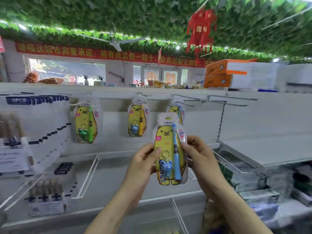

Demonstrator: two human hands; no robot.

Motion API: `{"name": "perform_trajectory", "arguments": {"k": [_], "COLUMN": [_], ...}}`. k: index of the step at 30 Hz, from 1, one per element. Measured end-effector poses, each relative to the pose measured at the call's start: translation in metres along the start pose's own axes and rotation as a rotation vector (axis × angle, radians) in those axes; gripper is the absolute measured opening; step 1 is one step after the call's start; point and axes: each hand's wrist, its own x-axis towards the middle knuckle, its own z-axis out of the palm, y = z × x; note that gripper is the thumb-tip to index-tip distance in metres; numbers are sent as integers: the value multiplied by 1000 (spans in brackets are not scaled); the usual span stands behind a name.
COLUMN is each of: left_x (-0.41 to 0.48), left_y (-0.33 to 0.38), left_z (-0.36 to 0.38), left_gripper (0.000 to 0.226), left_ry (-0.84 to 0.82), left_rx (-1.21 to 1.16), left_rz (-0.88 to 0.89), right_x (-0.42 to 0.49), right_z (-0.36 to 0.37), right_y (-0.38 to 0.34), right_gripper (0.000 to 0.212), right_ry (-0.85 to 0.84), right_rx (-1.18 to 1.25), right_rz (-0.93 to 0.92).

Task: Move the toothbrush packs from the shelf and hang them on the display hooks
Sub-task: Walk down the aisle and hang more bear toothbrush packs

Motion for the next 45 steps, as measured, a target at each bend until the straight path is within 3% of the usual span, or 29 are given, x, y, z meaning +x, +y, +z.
{"name": "perform_trajectory", "arguments": {"k": [10, 28, 45], "left_x": [40, 55, 64], "left_y": [-8, 3, 0], "left_z": [98, 117, 103], "left_gripper": [21, 23, 21], "left_ry": [124, 330, 203], "left_rx": [145, 153, 128], "left_rz": [44, 87, 105], "right_x": [44, 86, 79], "right_z": [-98, -97, -91], "right_y": [-14, -11, -13], "right_gripper": [15, 16, 12], "right_ry": [-43, -169, -11], "right_rx": [42, 163, 147], "right_rz": [-20, 13, -74]}}
